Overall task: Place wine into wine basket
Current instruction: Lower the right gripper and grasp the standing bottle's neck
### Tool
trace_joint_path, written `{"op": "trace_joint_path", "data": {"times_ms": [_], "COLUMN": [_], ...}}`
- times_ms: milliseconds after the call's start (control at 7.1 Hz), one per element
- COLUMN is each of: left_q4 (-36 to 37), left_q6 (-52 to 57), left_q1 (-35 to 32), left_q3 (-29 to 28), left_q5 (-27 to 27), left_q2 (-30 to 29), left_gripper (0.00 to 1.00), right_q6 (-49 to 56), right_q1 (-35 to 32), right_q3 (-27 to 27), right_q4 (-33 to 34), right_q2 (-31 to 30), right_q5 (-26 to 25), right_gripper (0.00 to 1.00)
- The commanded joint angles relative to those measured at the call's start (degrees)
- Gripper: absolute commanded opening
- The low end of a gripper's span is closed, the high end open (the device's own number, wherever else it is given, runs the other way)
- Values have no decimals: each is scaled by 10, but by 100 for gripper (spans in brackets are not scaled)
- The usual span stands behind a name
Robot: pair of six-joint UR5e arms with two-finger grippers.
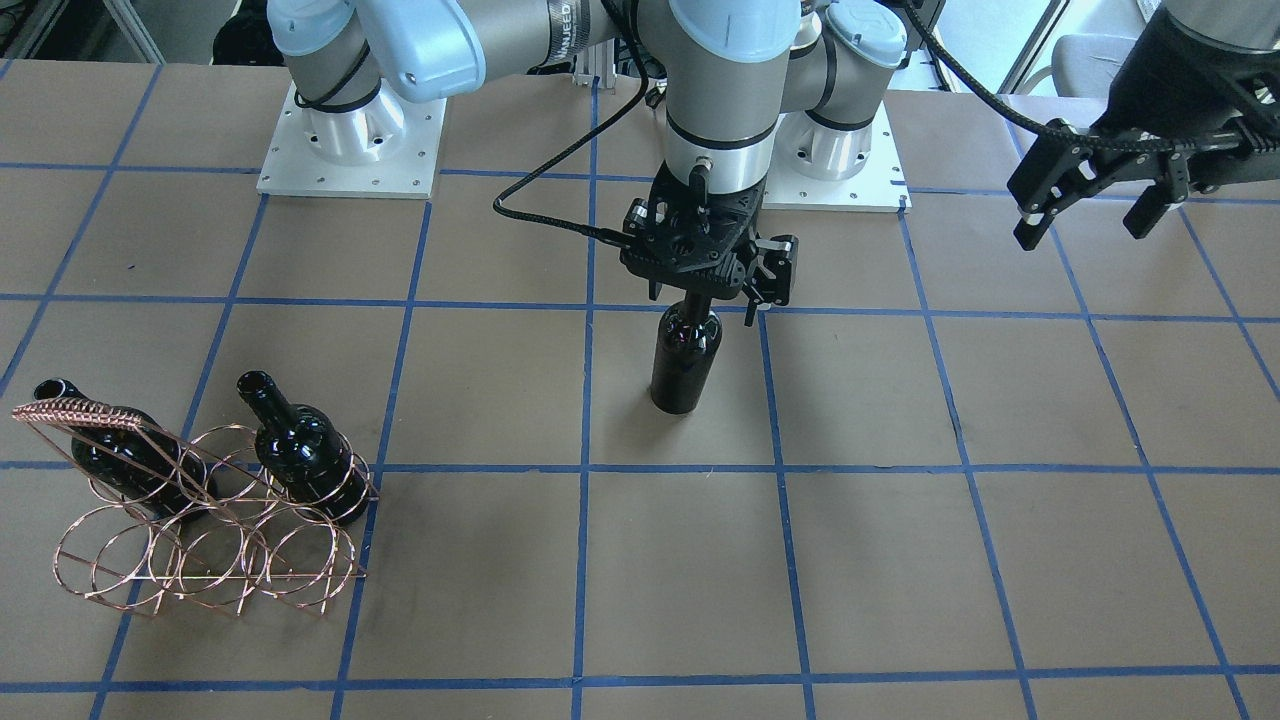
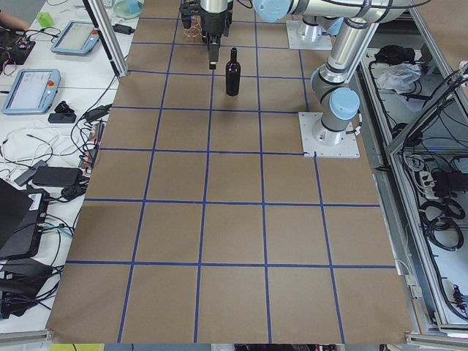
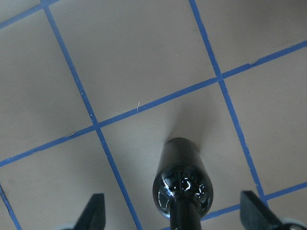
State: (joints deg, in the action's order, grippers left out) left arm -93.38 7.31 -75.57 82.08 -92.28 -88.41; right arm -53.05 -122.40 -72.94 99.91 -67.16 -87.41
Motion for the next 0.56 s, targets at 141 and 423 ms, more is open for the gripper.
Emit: {"op": "trace_joint_path", "data": {"times_ms": [141, 423], "left_q4": [-5, -3], "left_q6": [1, 1], "left_q1": [6, 5], "left_q3": [18, 18], "left_q5": [-4, 3], "left_q2": [11, 15], "left_gripper": [100, 100], "right_q6": [9, 8], "right_q1": [-13, -14], "right_q3": [-28, -33], "right_q4": [3, -1], "right_q2": [9, 8], "right_q5": [10, 8], "right_gripper": [91, 79]}}
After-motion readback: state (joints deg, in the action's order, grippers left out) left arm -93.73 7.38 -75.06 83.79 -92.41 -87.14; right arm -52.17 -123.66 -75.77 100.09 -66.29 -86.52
